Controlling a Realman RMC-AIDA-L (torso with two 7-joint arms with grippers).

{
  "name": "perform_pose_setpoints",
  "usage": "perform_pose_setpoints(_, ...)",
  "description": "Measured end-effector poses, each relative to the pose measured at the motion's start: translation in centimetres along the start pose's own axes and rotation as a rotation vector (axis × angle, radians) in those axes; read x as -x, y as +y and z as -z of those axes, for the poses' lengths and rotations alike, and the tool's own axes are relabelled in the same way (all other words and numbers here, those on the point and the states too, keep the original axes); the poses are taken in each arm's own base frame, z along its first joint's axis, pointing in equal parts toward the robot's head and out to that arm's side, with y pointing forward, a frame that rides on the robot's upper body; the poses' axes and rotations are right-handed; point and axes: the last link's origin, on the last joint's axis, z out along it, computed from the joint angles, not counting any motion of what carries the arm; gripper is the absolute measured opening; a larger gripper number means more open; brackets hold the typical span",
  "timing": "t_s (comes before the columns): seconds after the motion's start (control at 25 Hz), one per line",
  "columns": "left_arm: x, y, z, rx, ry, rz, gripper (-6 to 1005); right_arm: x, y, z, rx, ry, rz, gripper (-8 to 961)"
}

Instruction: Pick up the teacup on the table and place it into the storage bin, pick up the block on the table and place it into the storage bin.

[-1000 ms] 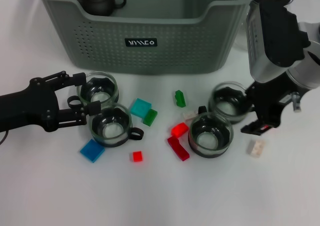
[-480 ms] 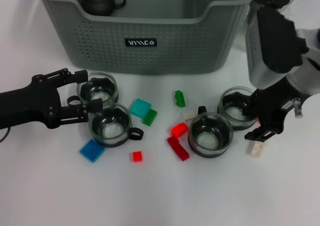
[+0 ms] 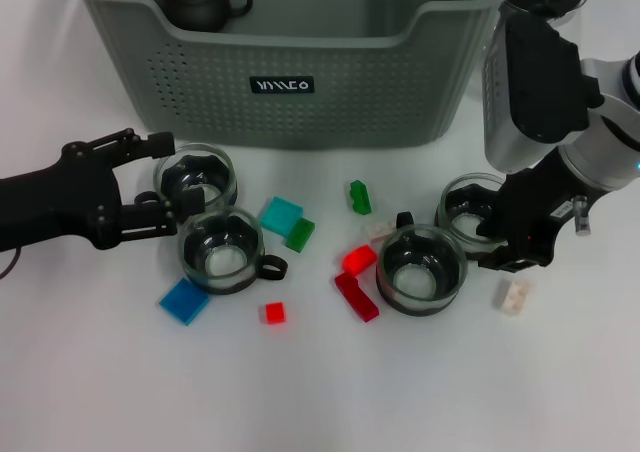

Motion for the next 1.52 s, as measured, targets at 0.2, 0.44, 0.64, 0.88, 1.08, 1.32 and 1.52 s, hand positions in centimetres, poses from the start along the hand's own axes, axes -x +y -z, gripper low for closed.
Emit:
perform_pose_setpoints(0.2, -0.1, -0.1, 0.0, 0.0, 0.0, -0.004, 867, 0.1, 0.1, -0.2, 0.005, -0.002, 0.002, 428)
perform_pose_setpoints(0.44, -0.2, -0.2, -0.1, 0.001, -0.001, -0.007, 867, -0.1, 0.1, -0.1, 0.009, -0.002, -0.01, 207)
perform_pose_setpoints(0.64, -0.1, -0.2, 0.0, -0.003, 0.0, -0.004, 867, -0.6, -0.1, 1.0, 0.011, -0.03, -0.051, 68)
perform_pose_setpoints(0.88, -0.1, -0.1, 0.1, -0.006, 0.0, -0.002, 866, -0.5, 0.1, 7.4, -0.022, -0.308, -0.063, 56)
perform_pose_setpoints(1.08, 0.0, -0.2, 0.1, -0.015, -0.003, -0.001, 866, -0.1, 1.9, 13.6, -0.061, -0.748, 0.024, 56)
perform_pose_setpoints(1.32, 0.3, -0.4, -0.2, -0.028, -0.004, 0.013, 866, 1.7, 0.4, 16.7, -0.241, -1.11, 0.022, 57)
perform_pose_setpoints(1.52, 0.6, -0.7, -0.6, -0.047, -0.007, 0.027, 865, 6.4, -3.9, 14.4, -0.356, -1.104, -0.091, 57)
